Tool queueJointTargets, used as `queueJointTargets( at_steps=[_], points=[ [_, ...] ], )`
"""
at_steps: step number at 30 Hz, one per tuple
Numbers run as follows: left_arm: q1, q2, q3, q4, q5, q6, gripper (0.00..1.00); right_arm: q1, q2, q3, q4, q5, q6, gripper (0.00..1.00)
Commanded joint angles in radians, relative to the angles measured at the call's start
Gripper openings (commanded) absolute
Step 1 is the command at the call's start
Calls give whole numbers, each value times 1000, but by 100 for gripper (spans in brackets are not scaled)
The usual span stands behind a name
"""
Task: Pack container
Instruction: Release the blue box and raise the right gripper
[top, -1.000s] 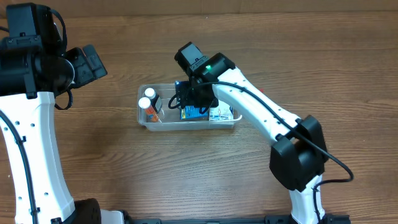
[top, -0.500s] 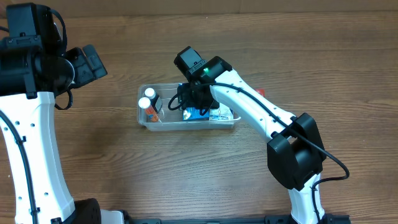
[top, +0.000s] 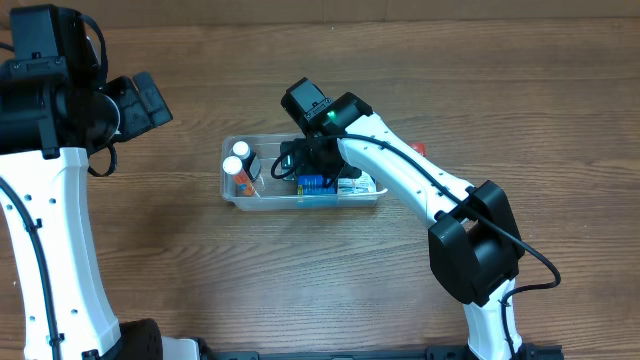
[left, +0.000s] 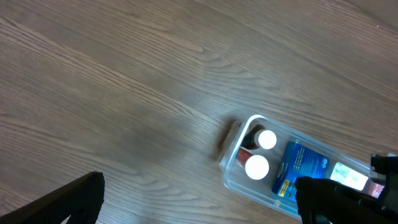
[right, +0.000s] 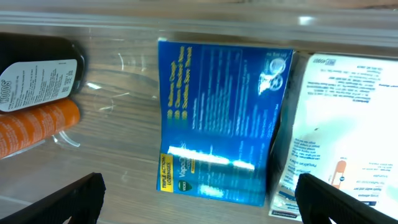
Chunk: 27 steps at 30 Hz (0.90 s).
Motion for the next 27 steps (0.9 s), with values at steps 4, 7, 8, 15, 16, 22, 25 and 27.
queueJointTargets(
  at_steps=[4,7,8,15,16,22,25,27],
  points=[
    [4,-2,2,5,-2,23,100,-14,-53,32,-47,118,-10,100],
    [4,-2,2,5,-2,24,100,-39,-113,77,-79,176,-24,100],
    [4,-2,2,5,-2,25,100,-56,-143,98,-91,185,-49,100],
    [4,-2,2,5,-2,31,100,-264,-307,149,-127,211,-94,100],
    [4,-2,2,5,-2,31,100,-315,-312,149,-141,209,-103,100],
    [4,-2,2,5,-2,31,100,-528,-268,62,-190,84,-175,100],
    [4,-2,2,5,-2,31,100,-553,-250,-11,-172,61,-193,100],
    [4,-2,2,5,-2,31,100,-555,-239,-66,-147,60,-195,100]
  ],
)
